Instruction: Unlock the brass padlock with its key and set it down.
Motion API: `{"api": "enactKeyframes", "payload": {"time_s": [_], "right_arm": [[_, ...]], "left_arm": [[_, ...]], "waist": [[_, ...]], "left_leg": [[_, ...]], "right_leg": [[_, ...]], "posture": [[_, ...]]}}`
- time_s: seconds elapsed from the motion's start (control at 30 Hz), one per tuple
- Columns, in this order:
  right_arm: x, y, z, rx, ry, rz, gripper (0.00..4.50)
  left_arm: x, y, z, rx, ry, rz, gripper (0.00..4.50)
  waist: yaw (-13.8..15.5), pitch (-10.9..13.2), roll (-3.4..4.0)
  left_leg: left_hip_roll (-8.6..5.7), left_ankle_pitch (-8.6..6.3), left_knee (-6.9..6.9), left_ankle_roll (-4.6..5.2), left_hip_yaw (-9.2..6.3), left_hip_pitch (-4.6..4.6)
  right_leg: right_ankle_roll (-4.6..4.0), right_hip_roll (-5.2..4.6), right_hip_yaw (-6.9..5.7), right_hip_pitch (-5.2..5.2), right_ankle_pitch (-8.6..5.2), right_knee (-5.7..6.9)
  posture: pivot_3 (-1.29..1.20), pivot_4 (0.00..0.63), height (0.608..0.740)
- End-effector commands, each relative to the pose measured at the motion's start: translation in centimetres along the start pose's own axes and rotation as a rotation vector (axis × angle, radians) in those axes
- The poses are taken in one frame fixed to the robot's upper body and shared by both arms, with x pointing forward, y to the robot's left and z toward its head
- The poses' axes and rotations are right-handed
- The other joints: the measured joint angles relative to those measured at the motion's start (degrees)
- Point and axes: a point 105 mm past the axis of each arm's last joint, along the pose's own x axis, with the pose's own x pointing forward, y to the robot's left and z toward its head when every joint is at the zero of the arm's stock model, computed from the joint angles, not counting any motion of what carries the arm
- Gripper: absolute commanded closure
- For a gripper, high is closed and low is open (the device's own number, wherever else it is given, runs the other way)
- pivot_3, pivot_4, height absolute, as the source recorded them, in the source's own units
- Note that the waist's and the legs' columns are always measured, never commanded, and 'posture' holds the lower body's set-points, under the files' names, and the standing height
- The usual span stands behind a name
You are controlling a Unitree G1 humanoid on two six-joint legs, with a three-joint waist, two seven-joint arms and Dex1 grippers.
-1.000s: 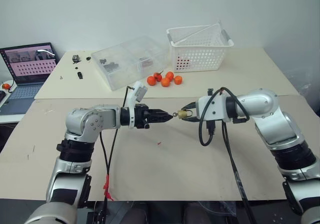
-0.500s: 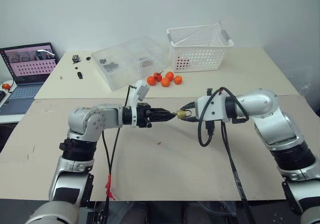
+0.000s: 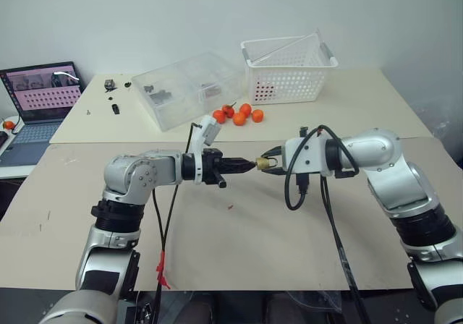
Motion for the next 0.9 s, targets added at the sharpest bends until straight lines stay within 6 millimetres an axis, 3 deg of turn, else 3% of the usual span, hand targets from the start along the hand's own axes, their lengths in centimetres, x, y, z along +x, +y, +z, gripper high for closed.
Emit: {"api": "enactKeyframes", "payload": {"time_s": [0.03,0.2,0.3,0.5,0.7,0.8,0.9], "right_arm": [[-0.6,-0.8,1.5,-0.055,-0.025,-0.031,3.6],[-0.7,-0.7,1.5,-0.05,-0.024,-0.029,3.6],[-0.7,-0.6,1.5,-0.045,-0.025,-0.026,3.6],[-0.6,-0.6,2.0,-0.023,-0.042,-0.022,3.6],[-0.5,-0.5,2.3,-0.013,-0.051,-0.018,3.6],[-0.4,-0.4,2.4,-0.008,-0.056,-0.015,3.6],[-0.4,-0.4,2.5,-0.005,-0.059,-0.013,3.6]], "left_arm": [[-0.1,-0.1,0.9,0.034,-0.025,0.004,4.39],[0.0,-0.2,1.0,0.075,-0.026,0.005,4.39],[-0.1,-0.6,1.5,0.256,-0.031,0.001,4.39],[0.1,-0.5,2.9,0.45,-0.115,0.019,4.39],[0.9,-1.1,2.3,0.662,-0.127,0.0,4.39],[1.0,-1.3,1.9,0.697,-0.136,-0.013,4.39],[1.1,-0.1,1.1,0.658,-0.093,0.036,4.39]], "waist": [[0.0,0.0,0.0],[0.1,0.0,0.0],[0.0,0.0,0.0],[0.2,0.0,0.0],[0.1,0.0,0.0],[0.1,0.0,0.0],[0.2,0.0,-0.01]], "left_leg": [[0.0,0.0,0.0,0.0,0.0,0.0],[-0.01,0.0,0.01,0.0,0.0,0.0],[0.0,0.02,0.0,-0.04,0.01,0.0],[0.0,0.05,-0.03,-0.09,0.03,-0.01],[-0.01,0.05,-0.04,-0.09,0.06,-0.03],[0.0,0.04,-0.04,-0.09,0.07,-0.03],[-0.01,0.03,-0.03,-0.07,0.07,-0.01]], "right_leg": [[0.0,0.0,0.0,0.0,0.0,0.0],[0.0,-0.01,0.0,0.0,0.0,0.0],[0.0,-0.01,0.0,0.0,0.0,-0.01],[-0.01,-0.02,0.01,0.0,0.0,-0.05],[-0.01,-0.04,0.02,0.0,0.01,-0.08],[-0.01,-0.04,0.03,-0.01,0.01,-0.07],[-0.01,-0.04,0.02,0.0,0.01,-0.07]], "posture": [[0.0,0.15,0.74],[0.0,0.15,0.74],[0.0,0.15,0.74],[0.0,0.15,0.74],[0.0,0.15,0.74],[0.0,0.15,0.74],[0.0,0.15,0.74]]}}
